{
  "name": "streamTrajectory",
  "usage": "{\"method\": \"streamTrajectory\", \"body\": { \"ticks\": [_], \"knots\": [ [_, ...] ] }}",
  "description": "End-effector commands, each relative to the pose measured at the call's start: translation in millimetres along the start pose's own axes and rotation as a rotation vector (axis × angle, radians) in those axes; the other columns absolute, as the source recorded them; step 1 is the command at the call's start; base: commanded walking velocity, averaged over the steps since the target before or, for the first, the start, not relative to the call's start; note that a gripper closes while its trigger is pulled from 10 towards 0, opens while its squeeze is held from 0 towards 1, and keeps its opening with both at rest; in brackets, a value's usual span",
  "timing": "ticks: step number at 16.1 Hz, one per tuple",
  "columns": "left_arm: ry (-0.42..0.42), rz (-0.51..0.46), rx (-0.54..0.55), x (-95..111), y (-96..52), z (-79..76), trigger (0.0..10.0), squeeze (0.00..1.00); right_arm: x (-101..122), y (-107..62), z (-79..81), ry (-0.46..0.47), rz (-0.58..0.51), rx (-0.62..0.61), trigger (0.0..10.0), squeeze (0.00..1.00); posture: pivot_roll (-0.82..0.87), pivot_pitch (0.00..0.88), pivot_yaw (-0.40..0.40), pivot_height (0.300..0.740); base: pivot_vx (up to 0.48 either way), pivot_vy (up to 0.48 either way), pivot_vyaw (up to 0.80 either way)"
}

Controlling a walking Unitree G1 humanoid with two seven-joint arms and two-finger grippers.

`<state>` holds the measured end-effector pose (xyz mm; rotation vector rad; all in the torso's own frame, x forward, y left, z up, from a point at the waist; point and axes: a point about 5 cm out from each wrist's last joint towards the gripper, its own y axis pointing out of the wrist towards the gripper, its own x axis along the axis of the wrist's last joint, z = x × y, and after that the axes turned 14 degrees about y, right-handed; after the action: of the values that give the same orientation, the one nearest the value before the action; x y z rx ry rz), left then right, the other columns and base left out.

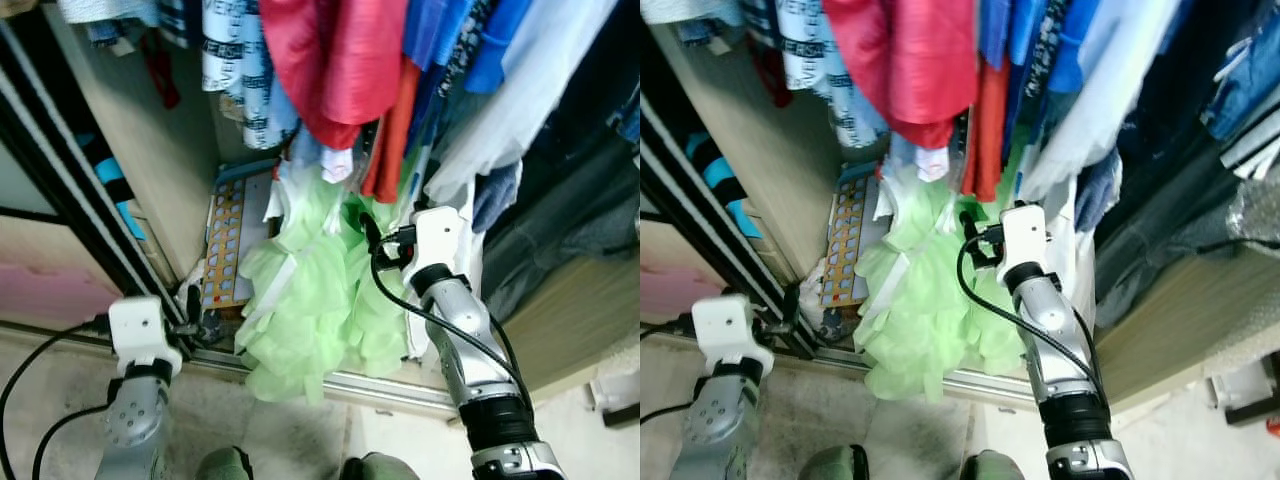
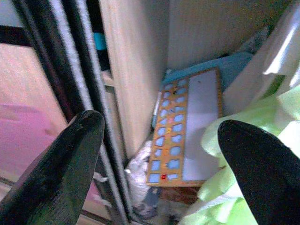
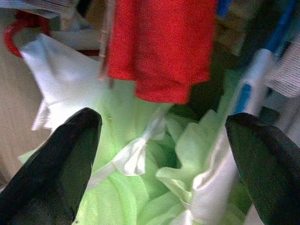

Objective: Clean up the room

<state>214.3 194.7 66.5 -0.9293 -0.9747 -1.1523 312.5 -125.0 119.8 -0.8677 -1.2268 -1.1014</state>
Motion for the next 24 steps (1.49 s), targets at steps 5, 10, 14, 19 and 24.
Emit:
{"method": "streamTrajectory", "body": {
  "ticks": [5, 10, 14, 19, 24],
  "knots": [
    [0.011, 0.002, -0.017, -8.4, 18.3, -9.8, 10.0, 0.0, -23.7, 2.8, -2.4, -0.021, 0.065, 0.004, 10.0, 0.0, -0.05, 0.0, -0.033, 0.74, 0.0, 0.0, 0.0],
    [0.072, -0.021, -0.021, -6.4, 49.6, -12.9, 10.0, 0.0, -31.2, 14.7, -8.1, -0.041, 0.066, -0.023, 10.0, 0.0, -0.07, 0.0, 0.0, 0.74, 0.0, 0.0, 0.0],
    [0.082, -0.04, -0.005, -8.9, 55.8, -9.3, 10.0, 0.0, -32.4, 15.5, -12.8, -0.044, 0.044, -0.031, 10.0, 0.0, -0.07, 0.0, 0.006, 0.74, 0.0, 0.0, 0.0],
    [0.117, -0.054, 0.025, -11.9, 50.3, 1.8, 10.0, 0.0, -30.8, 12.6, -15.1, 0.004, 0.021, -0.057, 10.0, 0.0, -0.05, 0.0, 0.003, 0.74, 0.0, 0.0, 0.0],
    [0.089, -0.073, 0.054, -9.1, 18.9, 10.5, 10.0, 0.0, -25.7, 1.6, -2.7, 0.009, 0.005, -0.007, 10.0, 0.0, -0.03, 0.019, -0.023, 0.74, 0.0, 0.0, 0.16]
  ]
}}
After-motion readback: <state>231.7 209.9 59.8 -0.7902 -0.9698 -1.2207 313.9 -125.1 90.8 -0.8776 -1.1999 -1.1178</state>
